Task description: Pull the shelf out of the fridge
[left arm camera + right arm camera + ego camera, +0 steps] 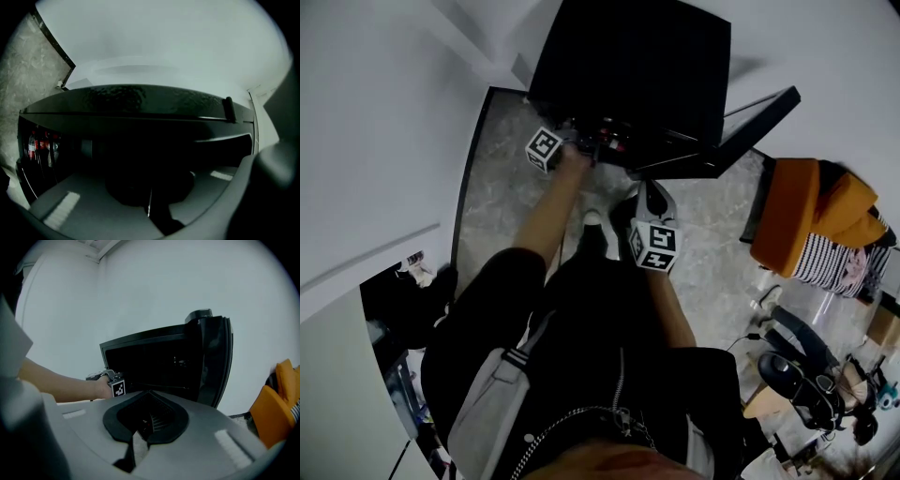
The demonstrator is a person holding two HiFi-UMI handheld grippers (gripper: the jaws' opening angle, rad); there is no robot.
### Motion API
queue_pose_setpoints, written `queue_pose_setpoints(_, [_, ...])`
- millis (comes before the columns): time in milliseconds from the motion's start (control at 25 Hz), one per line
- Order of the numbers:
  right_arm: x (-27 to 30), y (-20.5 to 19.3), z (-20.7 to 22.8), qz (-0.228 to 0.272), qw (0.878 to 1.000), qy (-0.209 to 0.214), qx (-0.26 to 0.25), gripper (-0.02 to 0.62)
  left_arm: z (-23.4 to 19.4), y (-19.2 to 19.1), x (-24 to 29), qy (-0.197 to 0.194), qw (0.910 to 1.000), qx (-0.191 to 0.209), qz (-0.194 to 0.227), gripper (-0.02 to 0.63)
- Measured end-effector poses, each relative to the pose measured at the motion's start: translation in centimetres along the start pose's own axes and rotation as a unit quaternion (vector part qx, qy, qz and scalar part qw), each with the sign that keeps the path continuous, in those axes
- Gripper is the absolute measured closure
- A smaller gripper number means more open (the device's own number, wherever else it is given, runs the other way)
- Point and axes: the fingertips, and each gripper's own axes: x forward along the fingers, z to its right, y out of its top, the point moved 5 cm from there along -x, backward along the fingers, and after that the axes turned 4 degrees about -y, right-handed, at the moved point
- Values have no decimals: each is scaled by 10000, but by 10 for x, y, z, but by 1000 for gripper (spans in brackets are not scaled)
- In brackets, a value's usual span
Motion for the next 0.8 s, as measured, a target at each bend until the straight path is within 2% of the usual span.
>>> queue_pose_setpoints(200, [16, -4, -3, -251, 9988, 367, 213, 593, 3, 0, -9, 31, 10000, 7, -78, 581])
queue_pose_setpoints(400, [28, -7, -4, -304, 9978, 442, 390, 592, 7, -2, -28, 22, 9999, -42, -133, 581])
queue_pose_setpoints(480, [34, -12, 0, -352, 9965, 429, 630, 592, 10, -2, -36, 4, 9998, -86, -176, 583])
queue_pose_setpoints(640, [44, -24, 19, -505, 9890, 431, 1322, 586, 7, 0, -48, 15, 9996, 86, -283, 583])
queue_pose_setpoints(800, [53, -31, 36, -607, 9807, 509, 1790, 531, 13, -6, -54, 5, 9997, -93, -241, 583])
